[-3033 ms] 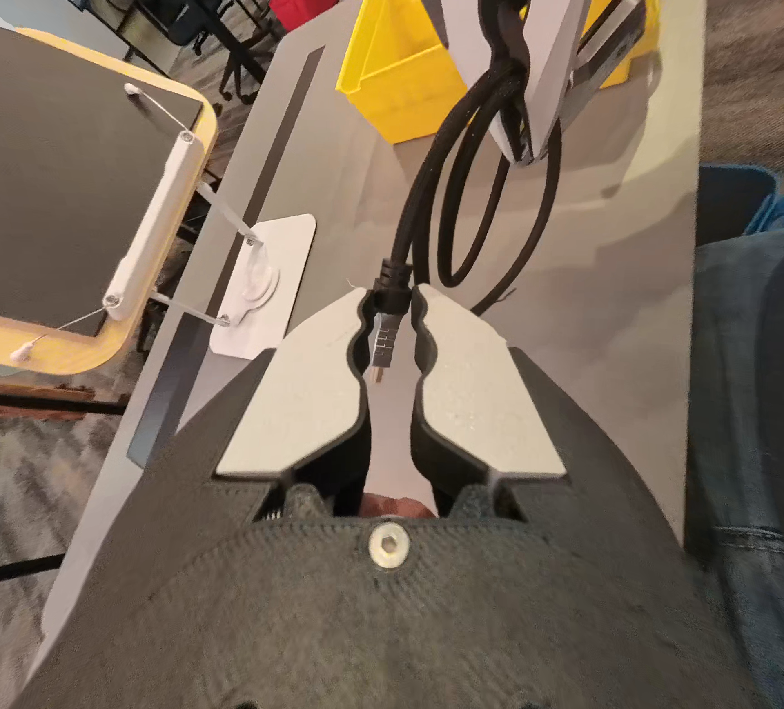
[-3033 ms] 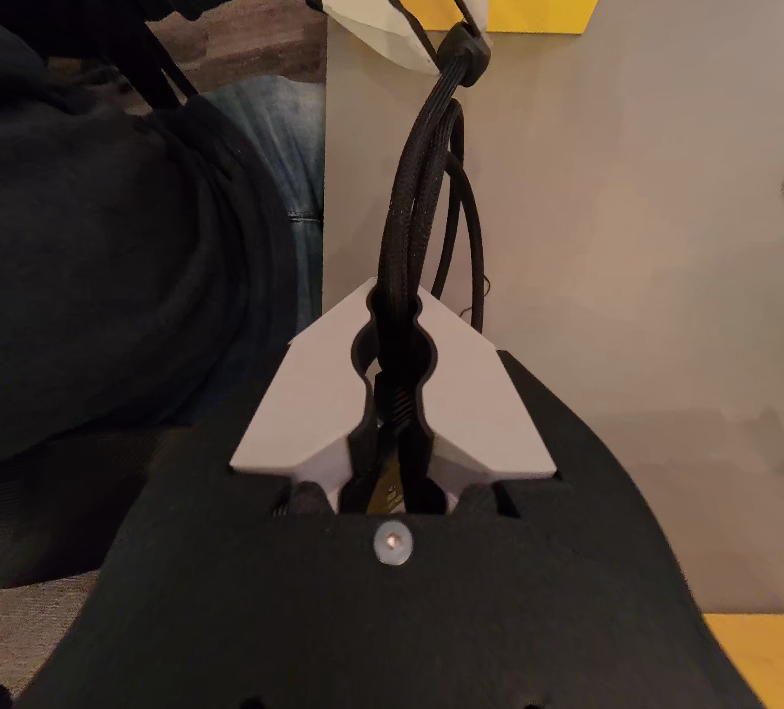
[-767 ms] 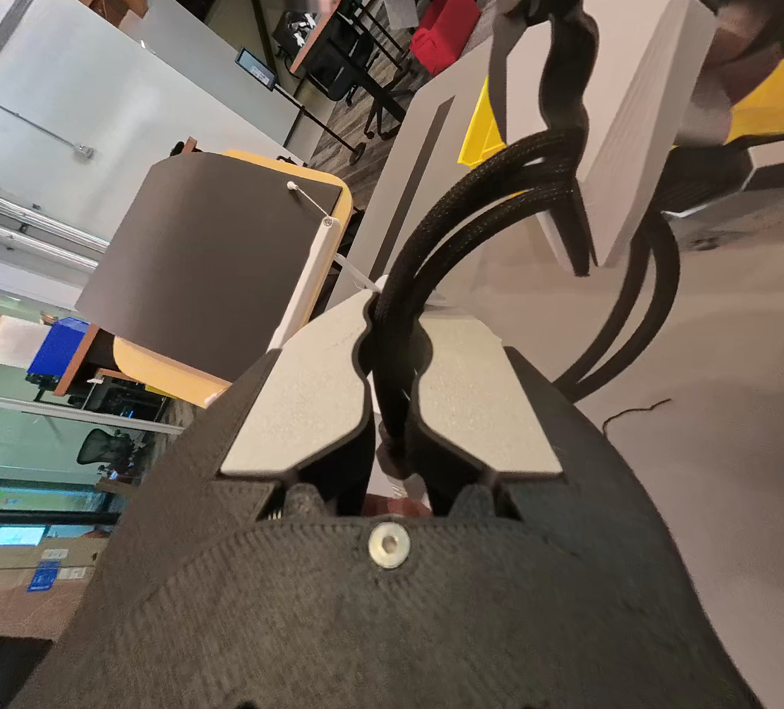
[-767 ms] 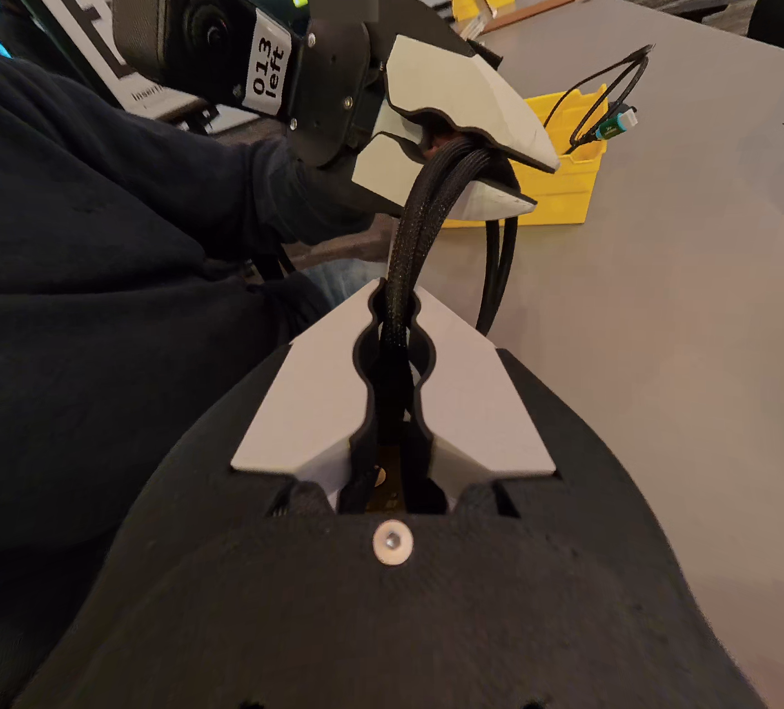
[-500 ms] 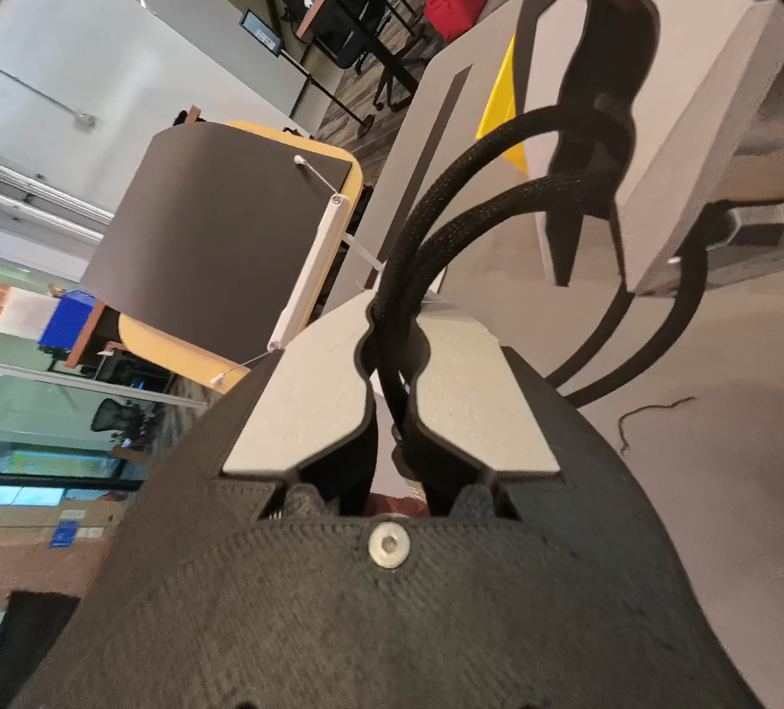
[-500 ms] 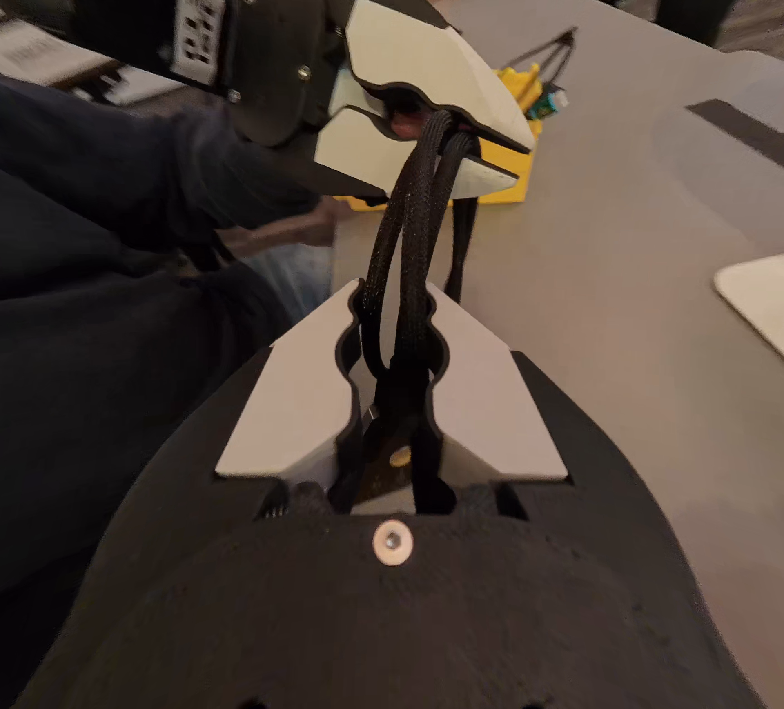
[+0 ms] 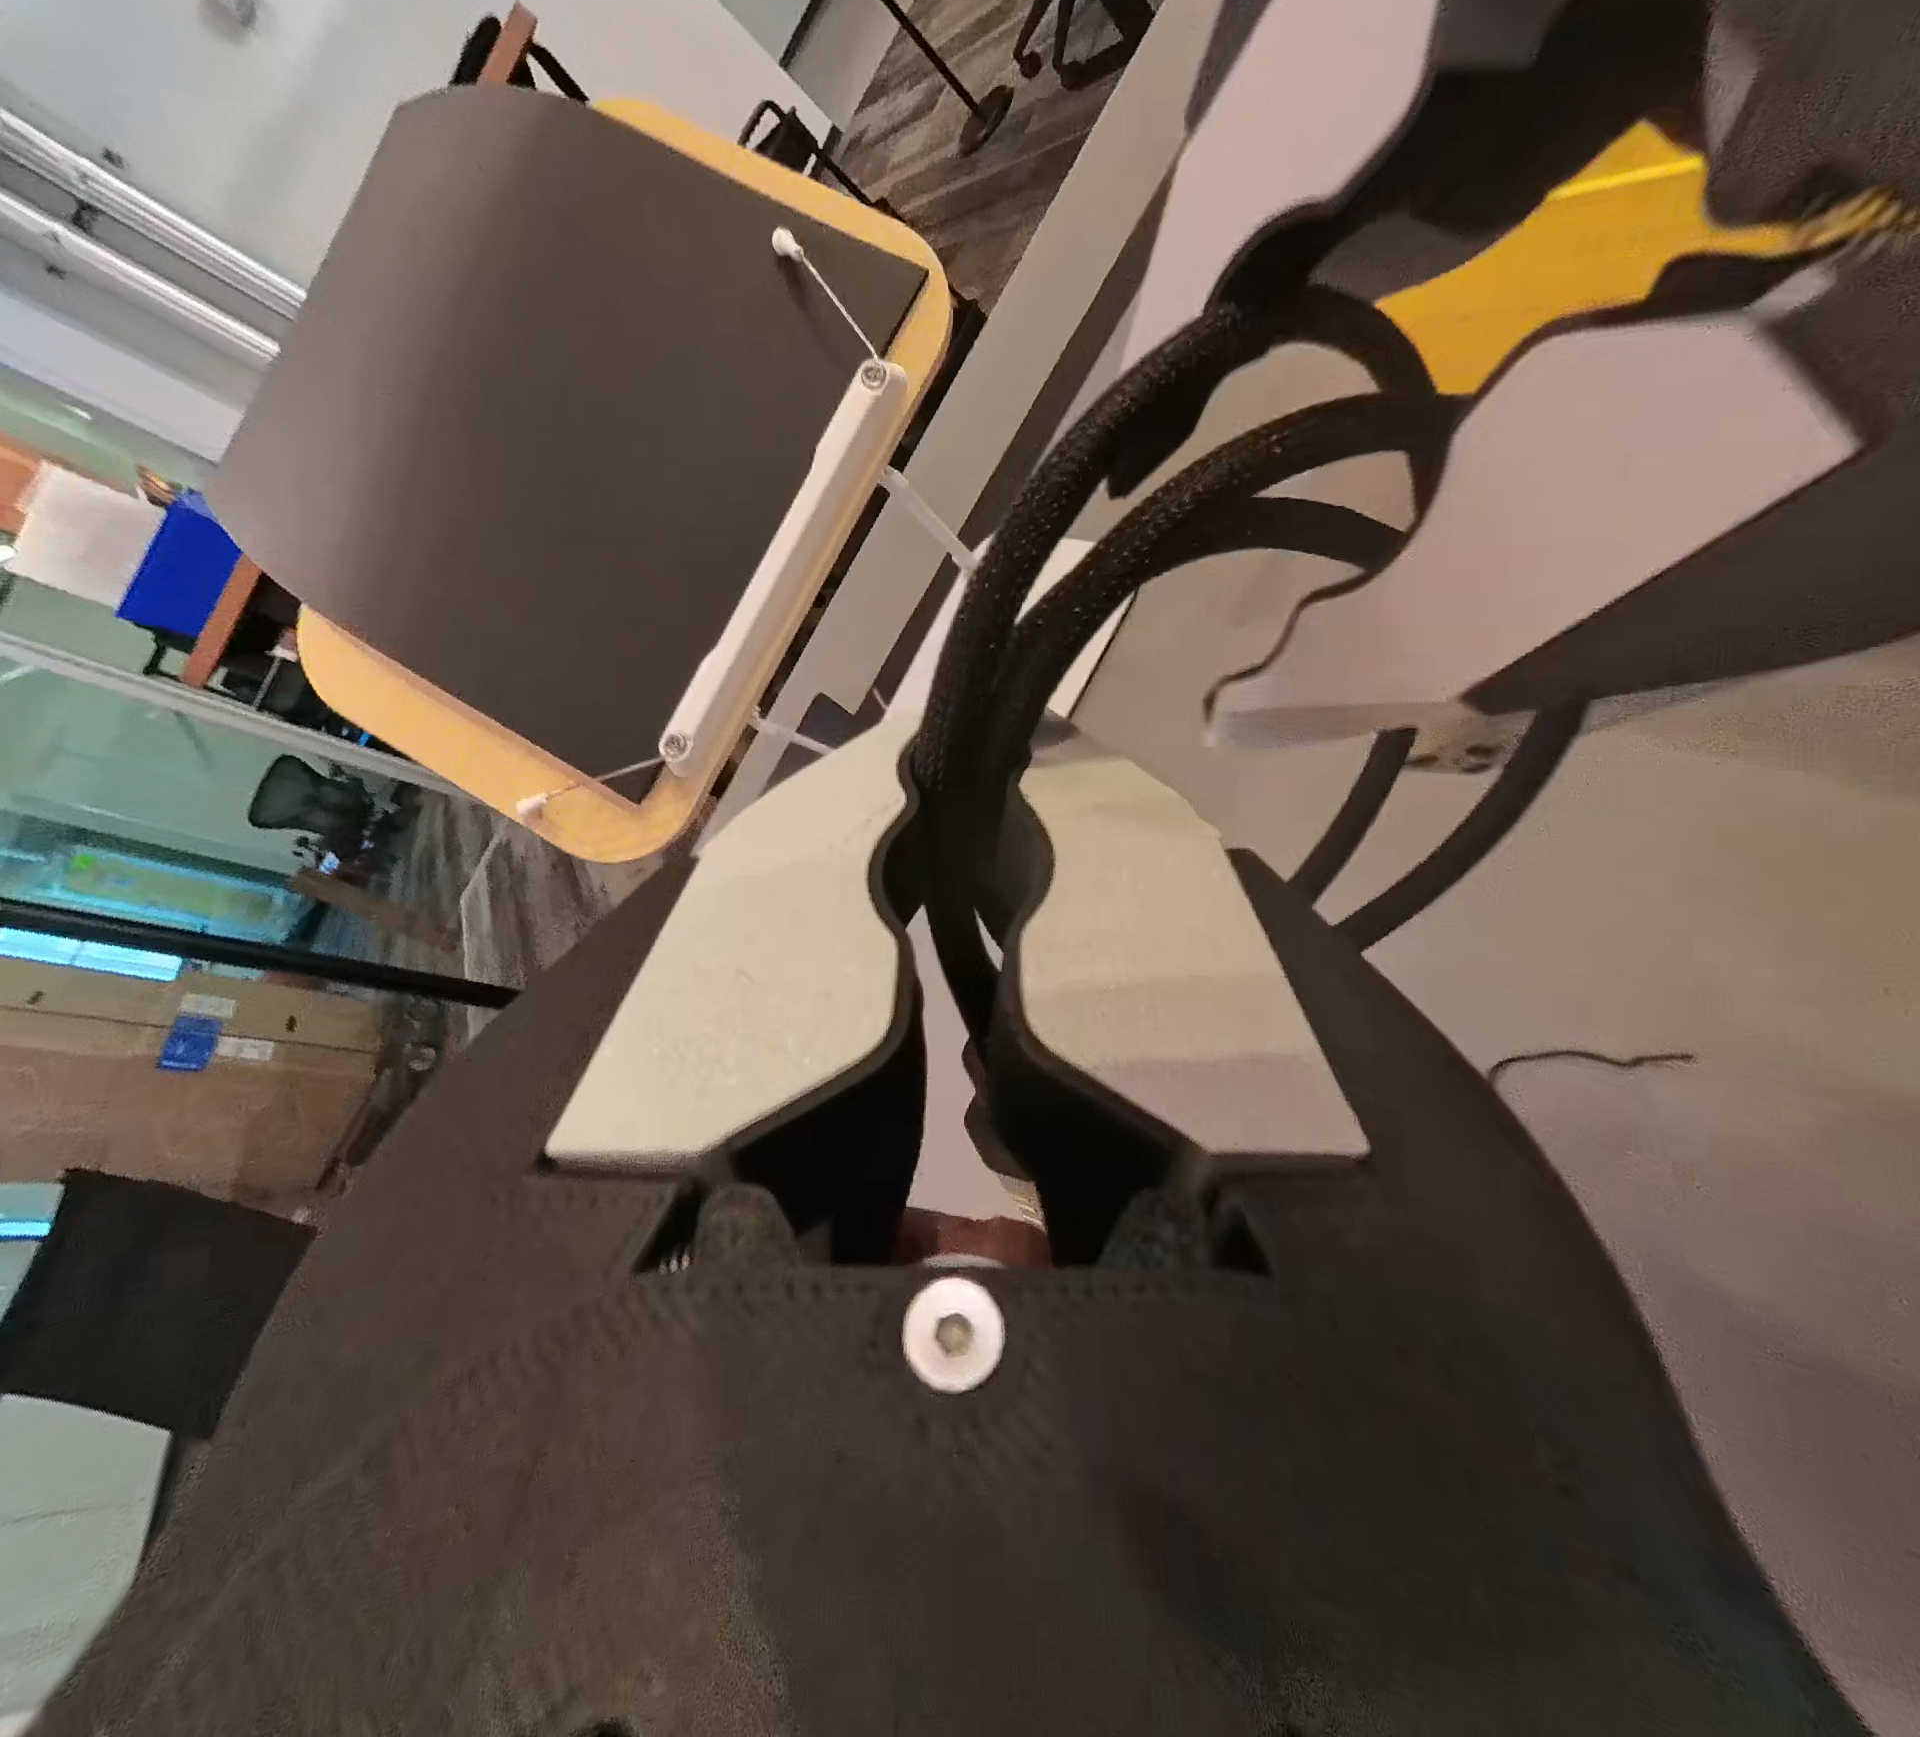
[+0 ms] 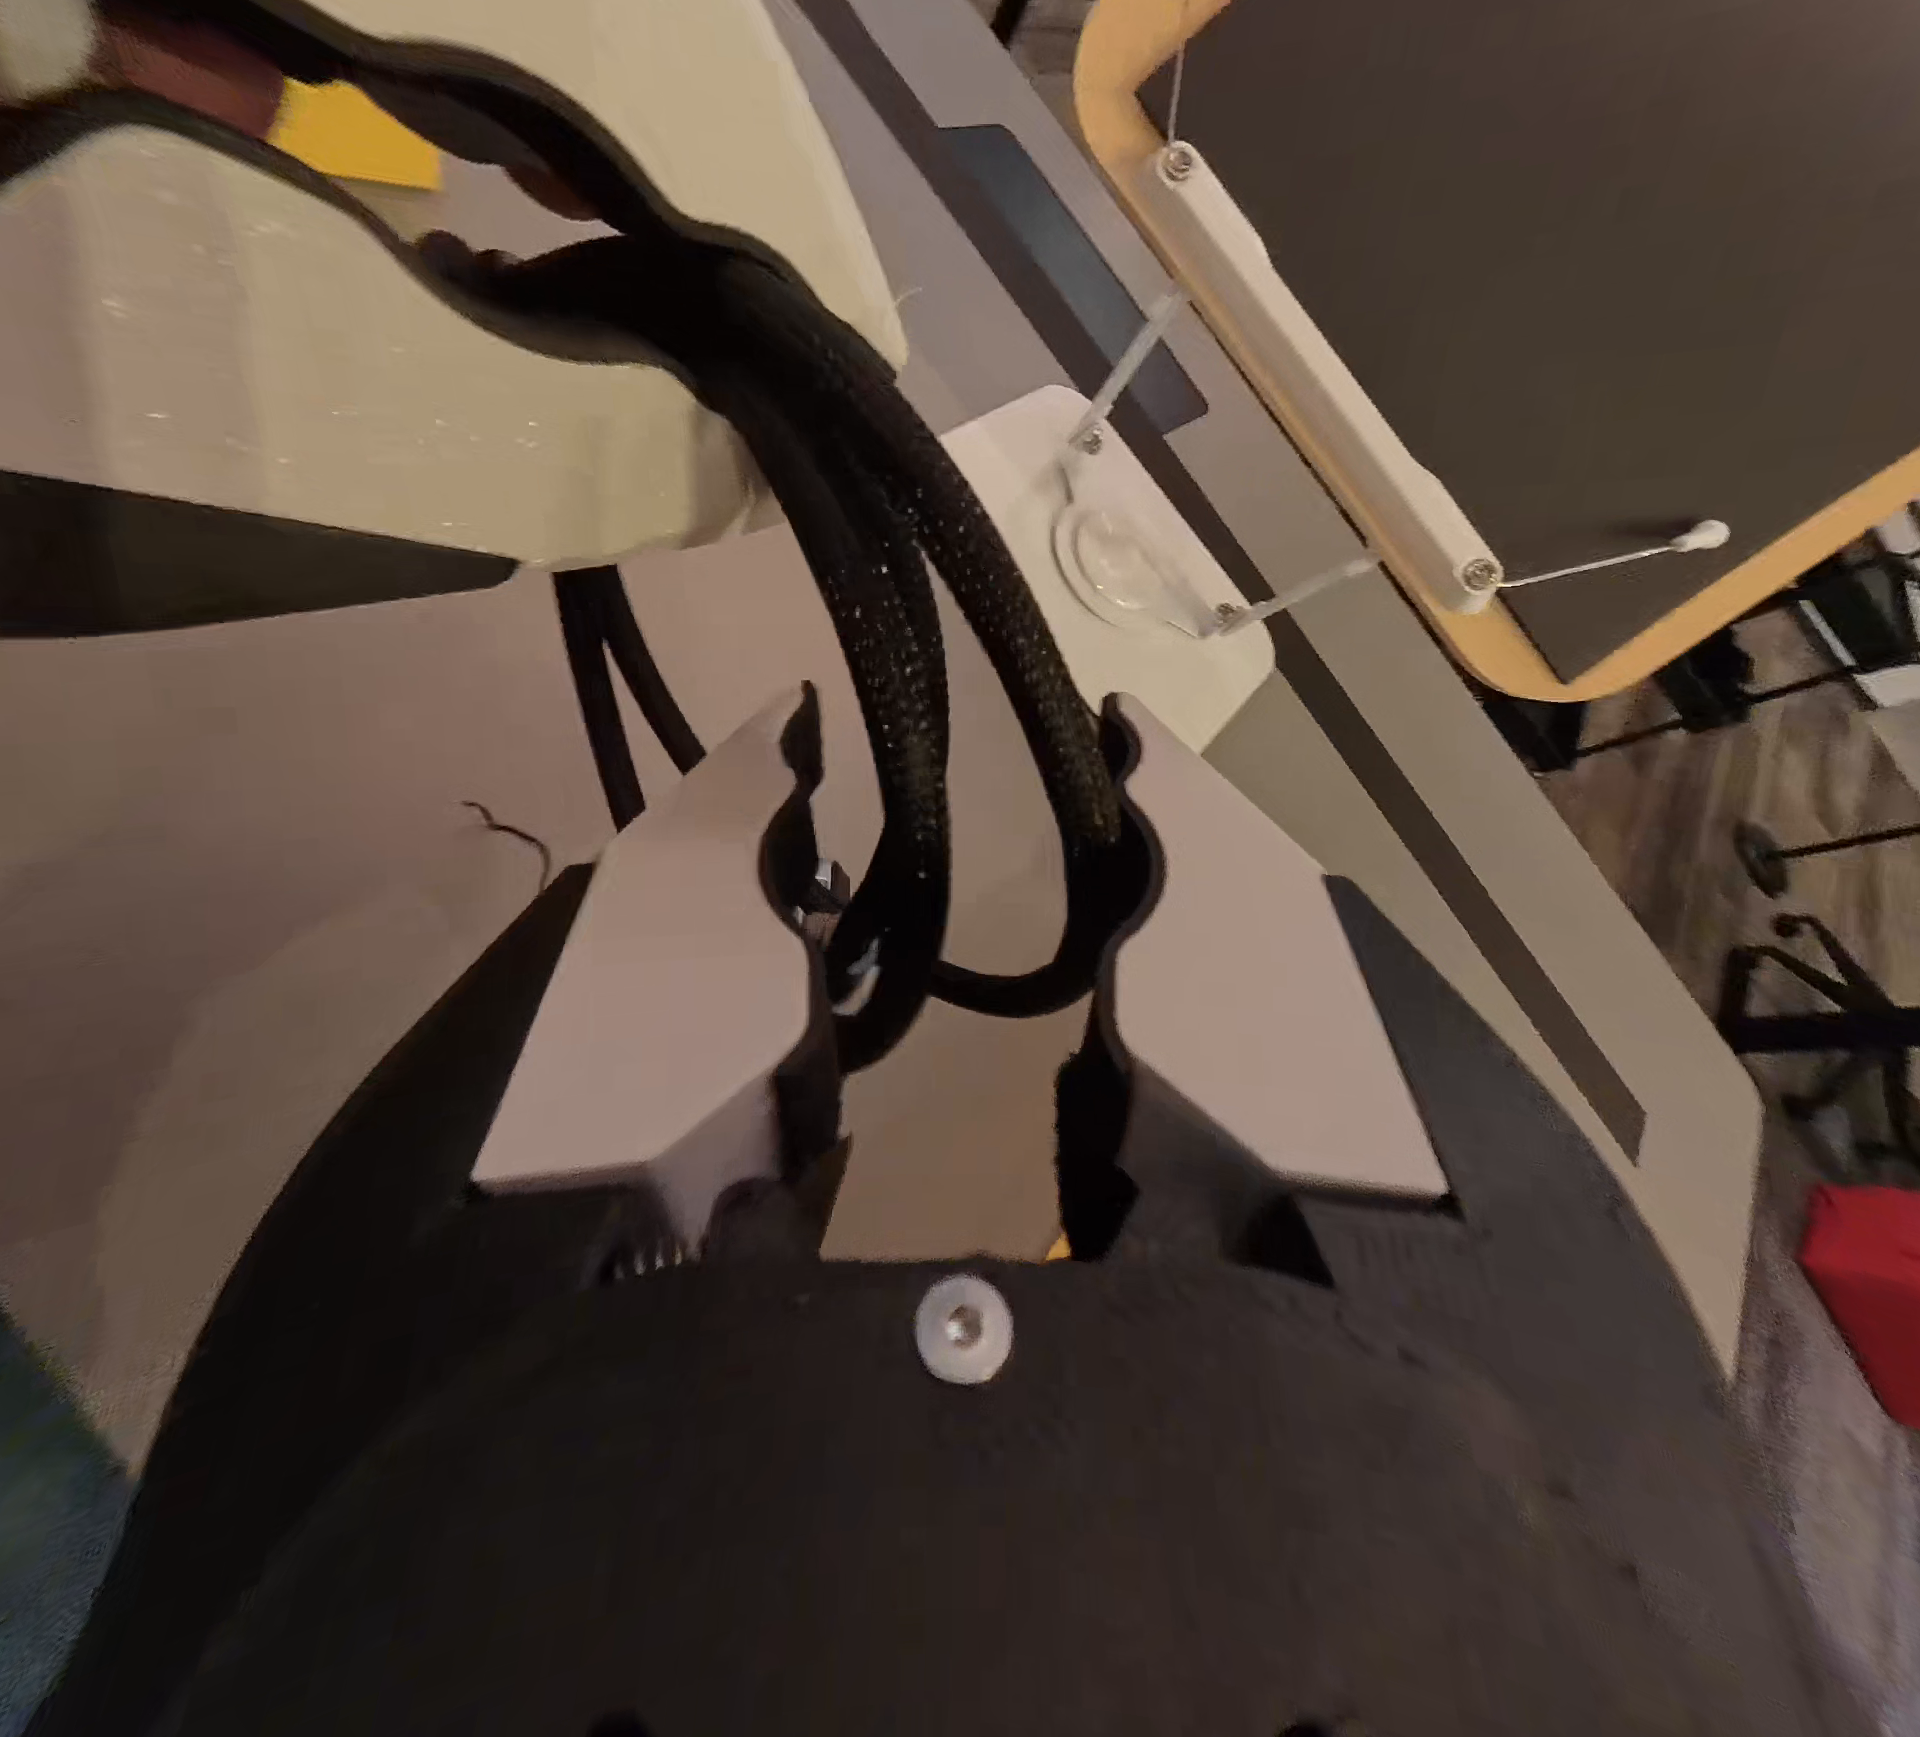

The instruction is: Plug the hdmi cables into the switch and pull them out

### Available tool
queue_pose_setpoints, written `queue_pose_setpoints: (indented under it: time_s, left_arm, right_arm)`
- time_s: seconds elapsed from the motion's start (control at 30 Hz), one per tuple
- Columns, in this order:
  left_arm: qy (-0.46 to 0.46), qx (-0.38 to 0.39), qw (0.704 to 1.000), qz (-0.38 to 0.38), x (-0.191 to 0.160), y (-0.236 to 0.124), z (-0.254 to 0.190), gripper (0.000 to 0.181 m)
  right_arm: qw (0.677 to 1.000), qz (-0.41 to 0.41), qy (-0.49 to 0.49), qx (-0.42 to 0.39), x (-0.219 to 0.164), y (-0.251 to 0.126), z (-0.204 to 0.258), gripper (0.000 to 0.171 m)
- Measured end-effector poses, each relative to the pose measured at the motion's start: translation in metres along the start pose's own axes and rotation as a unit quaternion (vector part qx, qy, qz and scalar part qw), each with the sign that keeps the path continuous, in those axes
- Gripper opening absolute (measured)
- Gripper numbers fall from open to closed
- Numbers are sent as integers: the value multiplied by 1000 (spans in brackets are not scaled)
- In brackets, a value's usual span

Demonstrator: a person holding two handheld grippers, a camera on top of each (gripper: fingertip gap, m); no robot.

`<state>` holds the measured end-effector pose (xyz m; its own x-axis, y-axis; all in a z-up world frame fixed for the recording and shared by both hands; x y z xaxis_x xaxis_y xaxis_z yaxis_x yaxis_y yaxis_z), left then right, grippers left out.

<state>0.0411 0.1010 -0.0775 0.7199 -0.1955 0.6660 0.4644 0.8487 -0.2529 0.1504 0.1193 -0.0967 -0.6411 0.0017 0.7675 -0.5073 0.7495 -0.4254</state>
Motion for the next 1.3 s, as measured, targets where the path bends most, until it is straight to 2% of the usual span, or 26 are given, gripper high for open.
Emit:
queue_pose_setpoints:
  time_s: [0.07,0.1,0.27,0.47,0.53,0.7,0.83,0.97,1.07,1.2,1.3]
  left_arm:
    - [-9,-4,1000,7,-1,0,-3,8]
    - [-21,-15,1000,7,-2,0,-5,8]
    - [-74,-63,995,7,-4,4,-5,9]
    - [-95,-109,989,-36,-8,4,-1,16]
    - [-106,-126,986,-33,-12,4,-2,25]
    - [-98,-141,984,-42,-18,-2,-1,37]
    - [-69,-138,987,-41,-23,-10,1,53]
    - [-67,-115,991,-35,-33,-25,8,53]
    - [-50,-126,990,-26,-48,-43,5,45]
    - [-18,-192,981,11,-80,-54,-29,29]
    - [20,-230,972,41,-108,-42,-65,28]
  right_arm:
    - [1000,-10,-16,-22,-4,1,-5,11]
    - [1000,-14,-18,-21,-5,2,-8,3]
    - [999,-4,-39,12,-6,7,-14,0]
    - [998,10,-40,41,-7,8,-18,0]
    - [997,24,-46,49,-9,12,-15,0]
    - [997,38,-38,61,-12,18,-12,0]
    - [996,46,-30,67,-14,19,-13,0]
    - [996,56,-24,60,-18,18,-20,0]
    - [997,59,-8,51,-22,15,-27,0]
    - [997,62,12,39,-32,13,-34,0]
    - [997,62,25,38,-37,12,-35,0]
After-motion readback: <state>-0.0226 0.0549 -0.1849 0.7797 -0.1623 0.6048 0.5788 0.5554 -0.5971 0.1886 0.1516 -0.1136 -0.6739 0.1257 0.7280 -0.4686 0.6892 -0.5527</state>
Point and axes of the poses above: each gripper's, where its closed fingertips meet, y out along the fingers, x out of its top, z = x × y across the jaws, the point moved 9 cm from there along -y, back along the fingers, and after that the axes turned 6 degrees about -z, right-handed, at the moved point
